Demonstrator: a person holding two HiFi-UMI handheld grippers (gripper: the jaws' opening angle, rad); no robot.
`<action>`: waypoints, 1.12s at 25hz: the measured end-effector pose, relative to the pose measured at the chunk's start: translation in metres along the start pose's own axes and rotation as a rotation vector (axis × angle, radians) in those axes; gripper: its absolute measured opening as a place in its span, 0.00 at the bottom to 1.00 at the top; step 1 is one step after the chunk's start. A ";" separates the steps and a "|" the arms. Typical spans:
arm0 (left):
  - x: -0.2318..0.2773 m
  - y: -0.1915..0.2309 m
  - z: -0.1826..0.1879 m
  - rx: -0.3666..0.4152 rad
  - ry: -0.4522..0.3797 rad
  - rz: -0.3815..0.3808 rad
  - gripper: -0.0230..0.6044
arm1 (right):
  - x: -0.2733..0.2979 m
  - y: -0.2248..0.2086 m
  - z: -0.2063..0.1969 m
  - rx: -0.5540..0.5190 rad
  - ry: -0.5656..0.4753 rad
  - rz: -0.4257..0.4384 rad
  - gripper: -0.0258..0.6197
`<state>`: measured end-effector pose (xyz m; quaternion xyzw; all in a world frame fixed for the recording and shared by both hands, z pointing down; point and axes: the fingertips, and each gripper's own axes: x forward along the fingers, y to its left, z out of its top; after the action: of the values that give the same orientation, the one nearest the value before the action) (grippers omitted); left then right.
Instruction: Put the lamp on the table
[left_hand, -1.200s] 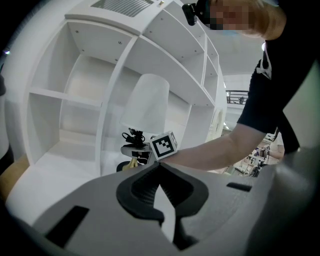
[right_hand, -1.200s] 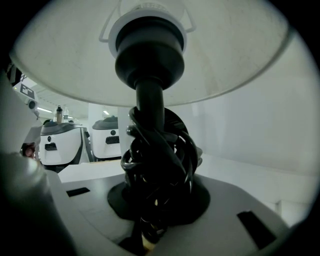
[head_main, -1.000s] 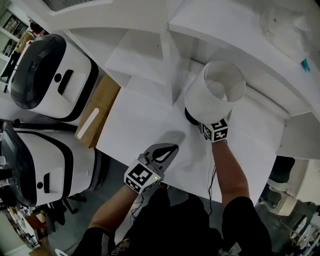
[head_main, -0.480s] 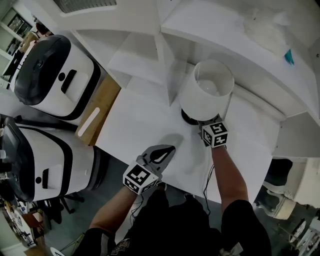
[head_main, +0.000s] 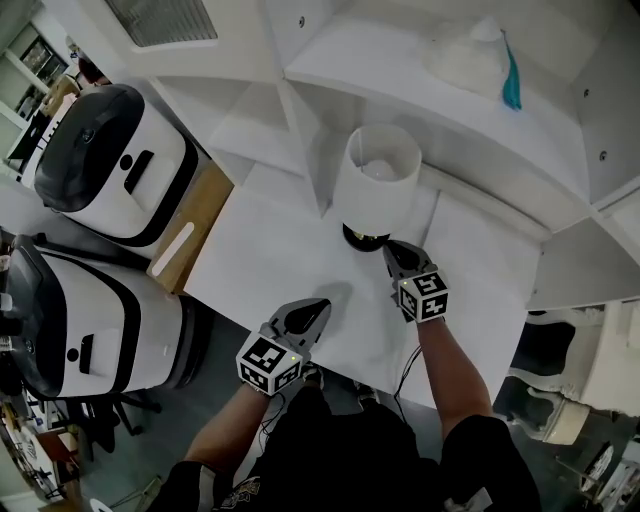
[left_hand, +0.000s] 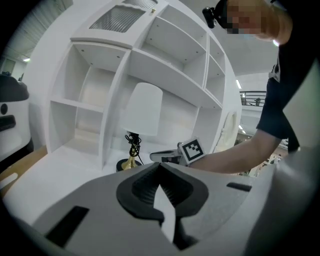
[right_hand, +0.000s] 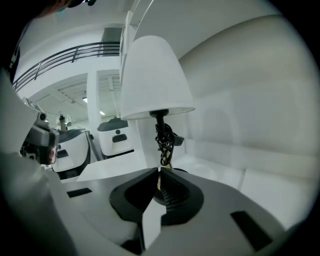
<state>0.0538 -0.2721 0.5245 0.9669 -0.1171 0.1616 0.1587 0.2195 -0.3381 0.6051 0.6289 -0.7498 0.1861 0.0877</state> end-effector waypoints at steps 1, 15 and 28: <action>-0.002 -0.004 -0.001 -0.006 -0.002 0.014 0.05 | -0.008 0.005 0.002 0.011 0.001 0.010 0.09; -0.034 -0.069 -0.006 -0.100 -0.101 0.207 0.05 | -0.114 0.081 0.040 0.038 -0.054 0.215 0.09; -0.083 -0.099 -0.022 -0.120 -0.105 0.229 0.05 | -0.160 0.148 0.032 0.059 -0.063 0.289 0.08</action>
<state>-0.0014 -0.1590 0.4880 0.9432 -0.2443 0.1204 0.1903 0.1091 -0.1843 0.4926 0.5223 -0.8290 0.1991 0.0180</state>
